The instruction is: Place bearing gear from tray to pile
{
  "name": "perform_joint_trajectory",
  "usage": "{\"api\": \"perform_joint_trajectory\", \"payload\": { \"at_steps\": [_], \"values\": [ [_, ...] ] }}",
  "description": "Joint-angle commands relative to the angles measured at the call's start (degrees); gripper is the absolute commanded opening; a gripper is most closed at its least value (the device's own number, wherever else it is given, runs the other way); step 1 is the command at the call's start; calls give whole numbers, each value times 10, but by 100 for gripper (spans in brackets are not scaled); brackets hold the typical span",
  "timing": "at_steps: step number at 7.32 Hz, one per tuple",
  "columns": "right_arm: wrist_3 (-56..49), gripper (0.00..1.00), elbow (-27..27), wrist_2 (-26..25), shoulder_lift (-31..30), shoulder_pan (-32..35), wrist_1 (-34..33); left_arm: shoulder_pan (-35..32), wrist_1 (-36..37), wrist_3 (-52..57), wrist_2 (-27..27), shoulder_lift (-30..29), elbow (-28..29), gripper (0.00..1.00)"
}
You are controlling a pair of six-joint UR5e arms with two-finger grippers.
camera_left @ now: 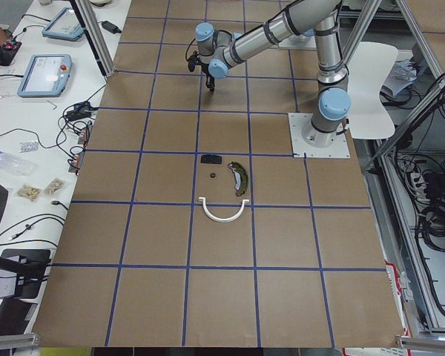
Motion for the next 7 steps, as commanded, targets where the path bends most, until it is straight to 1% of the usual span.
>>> {"api": "perform_joint_trajectory", "payload": {
  "at_steps": [1,2,4,5,6,7],
  "values": [
    [2,100,-3,-4,0,0,1,5,-2,-1,4,9,6,0],
    [3,100,-3,-1,0,0,1,25,-32,4,10,19,21,0],
    [-2,100,-6,-7,-1,-1,0,105,-172,26,7,38,113,0],
    [-2,100,-5,-6,0,0,-1,141,-225,72,11,43,148,0],
    [-3,100,-5,-5,0,0,-12,193,-255,159,13,48,161,0],
    [-3,100,-5,-7,0,0,-14,254,-258,186,19,52,161,0]
  ]
}}
